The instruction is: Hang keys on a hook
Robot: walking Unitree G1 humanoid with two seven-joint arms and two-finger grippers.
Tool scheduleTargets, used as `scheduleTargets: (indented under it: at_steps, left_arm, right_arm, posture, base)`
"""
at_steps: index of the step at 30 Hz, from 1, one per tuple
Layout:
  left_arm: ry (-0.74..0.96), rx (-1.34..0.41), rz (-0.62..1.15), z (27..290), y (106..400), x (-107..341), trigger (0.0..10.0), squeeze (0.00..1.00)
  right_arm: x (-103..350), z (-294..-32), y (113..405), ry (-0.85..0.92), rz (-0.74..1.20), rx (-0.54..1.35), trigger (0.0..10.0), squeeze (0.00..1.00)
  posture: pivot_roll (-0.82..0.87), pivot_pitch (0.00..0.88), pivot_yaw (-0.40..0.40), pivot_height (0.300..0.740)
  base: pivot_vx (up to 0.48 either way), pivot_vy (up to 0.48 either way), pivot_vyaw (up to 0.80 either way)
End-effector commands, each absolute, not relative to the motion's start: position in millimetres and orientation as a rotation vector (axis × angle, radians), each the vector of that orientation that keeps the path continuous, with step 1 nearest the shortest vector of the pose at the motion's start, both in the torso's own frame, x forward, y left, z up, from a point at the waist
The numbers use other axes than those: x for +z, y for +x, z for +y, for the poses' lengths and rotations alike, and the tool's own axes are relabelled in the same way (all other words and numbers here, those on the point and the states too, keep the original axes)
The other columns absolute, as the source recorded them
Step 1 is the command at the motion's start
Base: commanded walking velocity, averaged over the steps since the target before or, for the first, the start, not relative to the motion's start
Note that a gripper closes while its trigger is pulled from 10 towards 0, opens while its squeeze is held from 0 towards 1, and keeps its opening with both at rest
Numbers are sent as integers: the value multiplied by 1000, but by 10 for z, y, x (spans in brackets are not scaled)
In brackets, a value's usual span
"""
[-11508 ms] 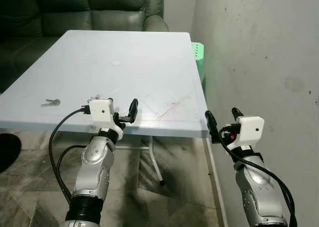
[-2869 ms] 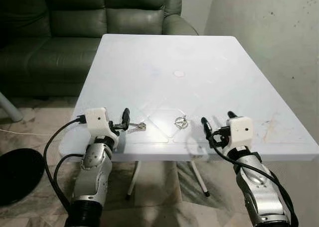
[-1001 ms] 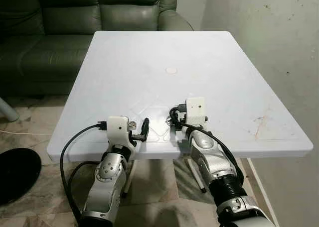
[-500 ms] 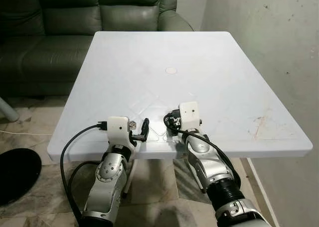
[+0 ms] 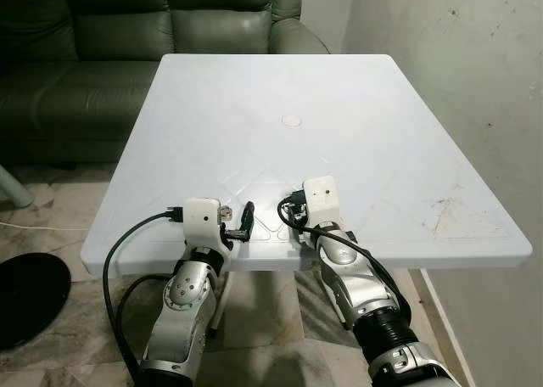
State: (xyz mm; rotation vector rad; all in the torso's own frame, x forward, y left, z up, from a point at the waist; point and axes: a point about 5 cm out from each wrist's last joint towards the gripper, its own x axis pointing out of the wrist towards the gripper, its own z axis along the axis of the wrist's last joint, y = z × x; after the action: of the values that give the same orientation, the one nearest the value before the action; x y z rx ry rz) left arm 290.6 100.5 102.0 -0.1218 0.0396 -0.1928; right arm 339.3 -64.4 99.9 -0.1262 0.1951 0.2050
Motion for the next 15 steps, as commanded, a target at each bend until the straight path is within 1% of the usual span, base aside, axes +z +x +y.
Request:
scheduleTargets:
  at_steps: [1,2,15]
  left_arm:
    - [-138,-203,40,920,2878,1032,10000,0]
    - [-138,-202,40,921,2876,1032,10000,0]
    - [-137,-197,44,923,2869,1022,10000,0]
  right_arm:
    - [1033,-619,3393,-125,188,216,1059,0]
    - [1021,-611,3395,-113,208,221,10000,0]
    - [1011,-599,3410,-43,243,207,10000,0]
  posture:
    - [-12,70,-36,732]
    - [-11,71,-36,732]
    - [-10,74,-37,732]
  base:
    - [0,0,0]
    - [0,0,0]
    - [0,0,0]
